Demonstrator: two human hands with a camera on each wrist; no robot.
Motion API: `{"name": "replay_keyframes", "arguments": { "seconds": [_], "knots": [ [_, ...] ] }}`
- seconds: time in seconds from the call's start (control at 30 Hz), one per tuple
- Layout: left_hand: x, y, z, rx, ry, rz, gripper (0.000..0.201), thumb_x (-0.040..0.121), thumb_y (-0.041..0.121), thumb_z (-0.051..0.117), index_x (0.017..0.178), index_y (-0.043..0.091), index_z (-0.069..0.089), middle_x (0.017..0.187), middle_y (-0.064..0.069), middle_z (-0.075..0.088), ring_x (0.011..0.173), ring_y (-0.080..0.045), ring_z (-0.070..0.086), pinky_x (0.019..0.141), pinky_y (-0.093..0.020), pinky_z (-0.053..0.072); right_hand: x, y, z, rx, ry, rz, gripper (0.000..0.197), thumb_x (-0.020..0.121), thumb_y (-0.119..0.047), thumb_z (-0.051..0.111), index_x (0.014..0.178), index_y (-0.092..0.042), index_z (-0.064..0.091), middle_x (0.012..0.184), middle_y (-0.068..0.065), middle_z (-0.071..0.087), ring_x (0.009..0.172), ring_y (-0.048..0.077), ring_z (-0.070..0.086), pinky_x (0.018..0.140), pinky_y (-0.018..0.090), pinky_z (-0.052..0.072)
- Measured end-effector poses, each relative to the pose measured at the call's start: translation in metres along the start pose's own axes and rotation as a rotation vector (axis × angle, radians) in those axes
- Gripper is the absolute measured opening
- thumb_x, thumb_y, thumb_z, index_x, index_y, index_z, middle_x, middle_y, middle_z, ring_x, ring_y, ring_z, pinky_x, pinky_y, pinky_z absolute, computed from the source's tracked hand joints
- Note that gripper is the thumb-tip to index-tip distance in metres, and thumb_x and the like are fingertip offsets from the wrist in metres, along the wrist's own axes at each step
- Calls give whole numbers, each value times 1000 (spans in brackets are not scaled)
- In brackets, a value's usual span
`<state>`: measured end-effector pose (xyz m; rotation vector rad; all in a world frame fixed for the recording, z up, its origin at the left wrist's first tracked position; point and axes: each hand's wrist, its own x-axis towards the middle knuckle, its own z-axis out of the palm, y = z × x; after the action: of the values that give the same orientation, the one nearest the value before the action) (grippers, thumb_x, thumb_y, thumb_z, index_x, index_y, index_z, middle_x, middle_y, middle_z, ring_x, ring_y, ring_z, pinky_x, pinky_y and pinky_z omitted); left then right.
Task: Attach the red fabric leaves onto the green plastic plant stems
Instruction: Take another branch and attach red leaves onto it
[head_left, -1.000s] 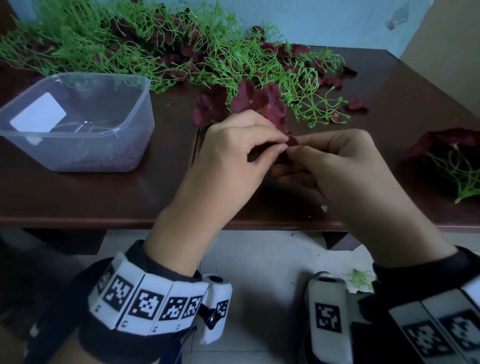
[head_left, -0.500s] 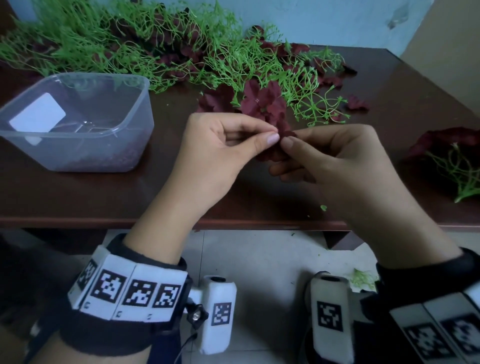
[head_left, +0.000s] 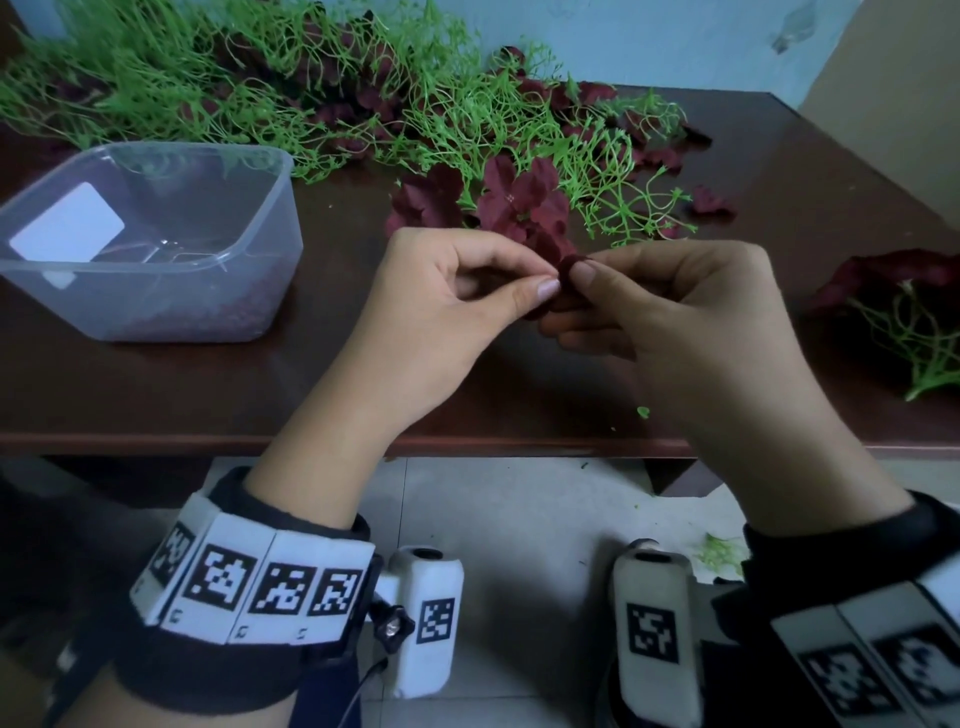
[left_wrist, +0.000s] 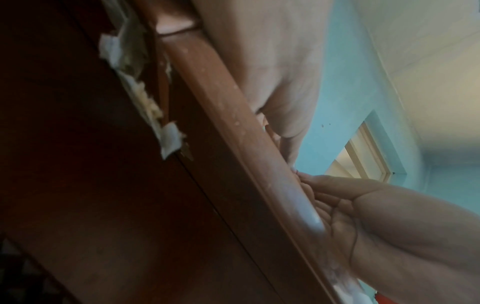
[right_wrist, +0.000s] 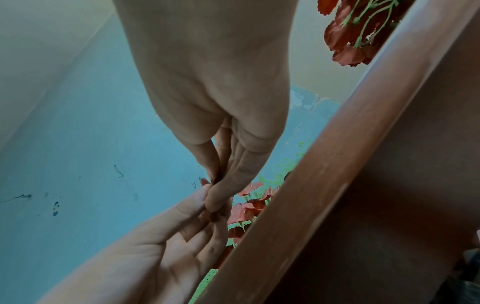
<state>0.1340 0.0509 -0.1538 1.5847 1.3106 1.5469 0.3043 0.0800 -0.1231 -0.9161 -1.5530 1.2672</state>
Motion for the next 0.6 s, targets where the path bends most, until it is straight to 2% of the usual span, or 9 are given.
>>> {"name": "replay_keyframes", "arguments": {
  "seconds": [0.17, 0.3, 0.43, 0.5, 0.6],
  "knots": [
    [1, 1, -2, 6, -26, 10, 8, 88, 8, 78, 95, 12, 80, 89, -1, 78, 88, -15, 75, 86, -32, 60, -1, 0, 1, 10, 32, -36, 8, 92, -3, 66, 90, -3, 74, 74, 13, 76, 69, 26, 76, 64, 30, 61],
    [1, 2, 0, -15, -94, 64, 9, 88, 3, 77, 95, 8, 78, 86, 2, 71, 87, -11, 70, 82, -26, 53, -2, -1, 2, 5, 71, -44, 8, 91, -5, 68, 88, -5, 75, 73, 9, 76, 67, 22, 76, 61, 26, 59],
    [1, -2, 1, 29, -57, 97, 9, 89, 5, 76, 97, 10, 78, 91, 4, 70, 90, -10, 69, 83, -27, 53, -3, -2, 3, -5, 67, -20, 9, 92, -7, 68, 87, -6, 76, 72, 11, 76, 67, 24, 75, 61, 30, 60],
    [1, -4, 1, 81, -58, 124, 11, 88, 8, 76, 97, 14, 78, 102, -3, 70, 101, -14, 69, 90, -36, 56, -3, -3, 3, 9, 78, 10, 13, 93, -10, 68, 85, -4, 76, 70, 13, 75, 65, 26, 75, 60, 31, 60],
    [1, -5, 2, 93, -75, 134, 13, 87, 10, 75, 98, 17, 78, 114, -10, 70, 114, -21, 68, 100, -50, 54, -4, -2, 4, -12, 88, -2, 15, 93, -13, 68, 84, -6, 77, 69, 11, 75, 65, 25, 75, 61, 31, 61]
  ]
}}
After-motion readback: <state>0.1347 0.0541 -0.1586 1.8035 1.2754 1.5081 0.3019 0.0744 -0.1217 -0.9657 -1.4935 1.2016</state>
